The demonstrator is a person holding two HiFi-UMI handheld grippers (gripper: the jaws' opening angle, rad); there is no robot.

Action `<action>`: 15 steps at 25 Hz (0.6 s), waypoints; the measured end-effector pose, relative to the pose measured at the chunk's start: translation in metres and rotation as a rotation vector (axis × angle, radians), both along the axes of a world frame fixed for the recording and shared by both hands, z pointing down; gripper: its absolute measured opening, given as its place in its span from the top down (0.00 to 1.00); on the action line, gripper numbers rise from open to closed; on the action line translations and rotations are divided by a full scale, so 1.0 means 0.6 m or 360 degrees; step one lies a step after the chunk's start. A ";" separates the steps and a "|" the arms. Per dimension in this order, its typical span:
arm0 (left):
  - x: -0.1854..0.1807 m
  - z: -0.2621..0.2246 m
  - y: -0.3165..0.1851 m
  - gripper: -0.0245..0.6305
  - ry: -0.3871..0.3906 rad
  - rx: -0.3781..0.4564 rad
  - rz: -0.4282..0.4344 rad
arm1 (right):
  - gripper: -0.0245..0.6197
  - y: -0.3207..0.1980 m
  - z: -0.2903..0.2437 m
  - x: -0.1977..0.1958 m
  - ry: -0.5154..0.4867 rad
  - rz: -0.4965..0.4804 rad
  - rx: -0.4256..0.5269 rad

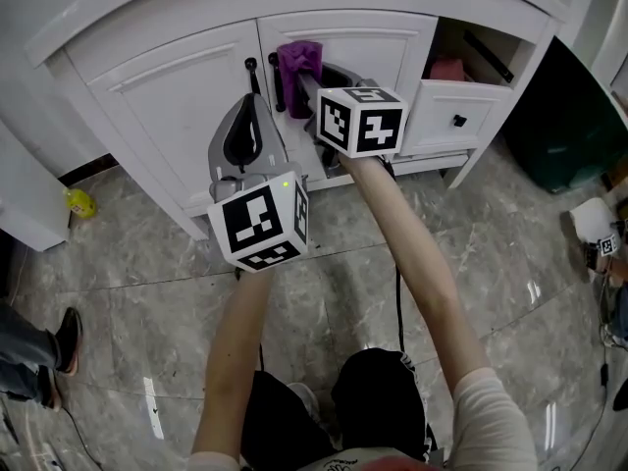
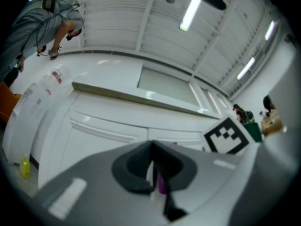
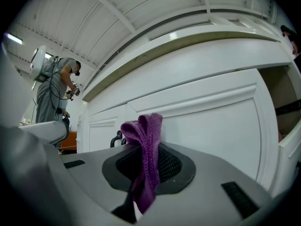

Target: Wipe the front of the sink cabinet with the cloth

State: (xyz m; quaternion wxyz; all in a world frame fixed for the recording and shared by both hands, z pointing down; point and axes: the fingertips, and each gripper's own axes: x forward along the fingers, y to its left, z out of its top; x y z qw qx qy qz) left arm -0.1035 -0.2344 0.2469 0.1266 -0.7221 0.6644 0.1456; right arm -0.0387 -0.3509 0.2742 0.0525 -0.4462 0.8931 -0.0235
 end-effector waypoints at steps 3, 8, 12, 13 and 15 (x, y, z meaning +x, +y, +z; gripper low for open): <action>0.012 0.009 -0.004 0.96 -0.0034 -0.0025 0.0016 | 0.87 -0.007 0.001 0.022 0.0011 0.0051 0.0011; 0.019 0.022 -0.011 0.96 -0.0067 -0.0059 0.0022 | 0.87 -0.017 0.000 0.075 0.0068 0.0173 0.0069; 0.025 0.032 -0.013 0.96 -0.0104 -0.0078 0.0028 | 0.87 -0.028 0.003 0.141 0.0107 0.0302 0.0094; 0.024 0.034 -0.014 0.96 -0.0103 -0.0083 0.0029 | 0.87 -0.031 0.005 0.157 0.0120 0.0334 0.0099; 0.020 0.036 -0.015 0.96 -0.0098 -0.0090 0.0024 | 0.87 -0.036 0.007 0.187 0.0145 0.0391 0.0107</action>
